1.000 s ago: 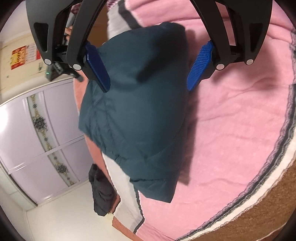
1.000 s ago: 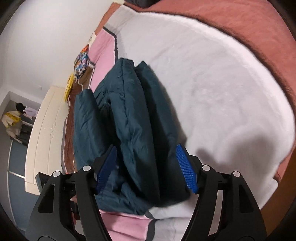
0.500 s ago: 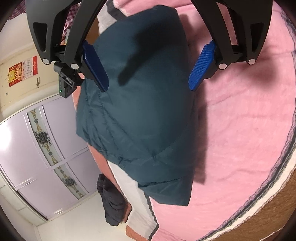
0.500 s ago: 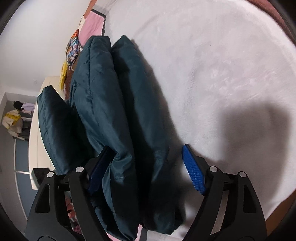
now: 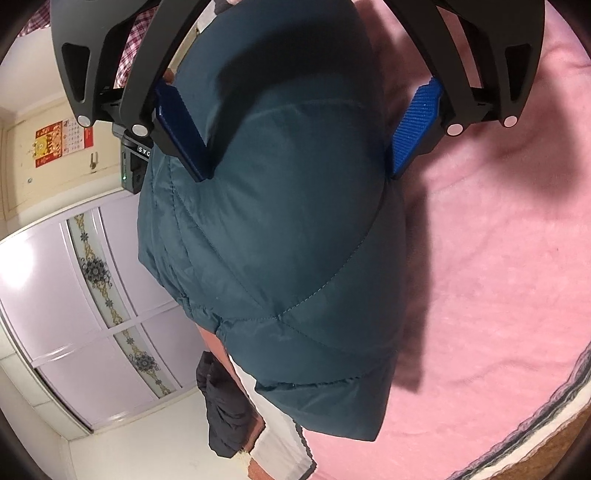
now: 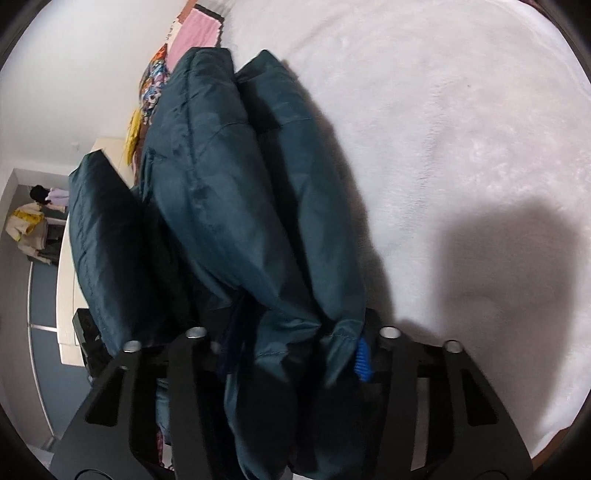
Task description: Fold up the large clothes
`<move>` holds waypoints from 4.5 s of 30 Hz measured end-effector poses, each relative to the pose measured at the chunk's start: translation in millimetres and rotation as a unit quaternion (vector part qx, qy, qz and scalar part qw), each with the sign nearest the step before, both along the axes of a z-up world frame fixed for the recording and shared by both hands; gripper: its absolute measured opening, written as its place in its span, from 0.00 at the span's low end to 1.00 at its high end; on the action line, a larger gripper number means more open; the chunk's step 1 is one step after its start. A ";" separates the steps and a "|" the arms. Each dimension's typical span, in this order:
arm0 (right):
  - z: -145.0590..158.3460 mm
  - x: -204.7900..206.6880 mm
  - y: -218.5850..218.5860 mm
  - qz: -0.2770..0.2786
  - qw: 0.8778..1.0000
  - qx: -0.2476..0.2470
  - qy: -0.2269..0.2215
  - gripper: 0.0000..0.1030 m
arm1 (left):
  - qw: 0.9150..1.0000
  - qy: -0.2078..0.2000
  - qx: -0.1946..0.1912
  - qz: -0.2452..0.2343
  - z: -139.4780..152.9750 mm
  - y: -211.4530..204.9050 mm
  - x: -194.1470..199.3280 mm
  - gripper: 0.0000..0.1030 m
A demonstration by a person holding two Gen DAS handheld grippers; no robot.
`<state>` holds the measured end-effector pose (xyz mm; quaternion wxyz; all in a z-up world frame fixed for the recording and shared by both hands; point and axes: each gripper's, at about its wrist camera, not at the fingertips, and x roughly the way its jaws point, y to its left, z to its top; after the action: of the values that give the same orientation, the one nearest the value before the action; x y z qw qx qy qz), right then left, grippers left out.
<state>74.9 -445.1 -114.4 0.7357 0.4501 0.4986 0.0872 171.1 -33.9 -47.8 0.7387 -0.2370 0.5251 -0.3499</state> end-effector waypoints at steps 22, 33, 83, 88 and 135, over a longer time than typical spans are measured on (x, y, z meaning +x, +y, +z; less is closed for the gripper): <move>54.6 44.4 109.2 0.045 0.979 -0.167 -0.111 0.14 | 0.974 -0.187 0.120 0.038 64.5 36.3 29.3 0.49; 57.7 127.5 183.2 0.086 0.965 -0.209 -0.130 0.13 | 0.969 -0.176 0.142 0.097 61.9 95.3 108.0 0.49; 81.0 54.3 236.2 0.115 0.955 -0.271 -0.045 0.06 | 0.953 -0.135 0.241 0.120 49.7 93.0 -14.2 0.66; 87.8 50.6 243.8 0.106 0.954 -0.276 -0.052 0.06 | 0.948 -0.138 0.248 0.142 60.1 92.4 -26.3 0.66; 161.4 -68.7 295.5 0.042 0.901 -0.398 -0.165 0.40 | 0.932 -0.177 0.267 0.170 102.5 81.1 -113.1 0.66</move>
<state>6.2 -149.6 46.9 0.9208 0.0776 0.3819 -0.0149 58.0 47.2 54.6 0.9043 -0.0505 0.4114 -0.1019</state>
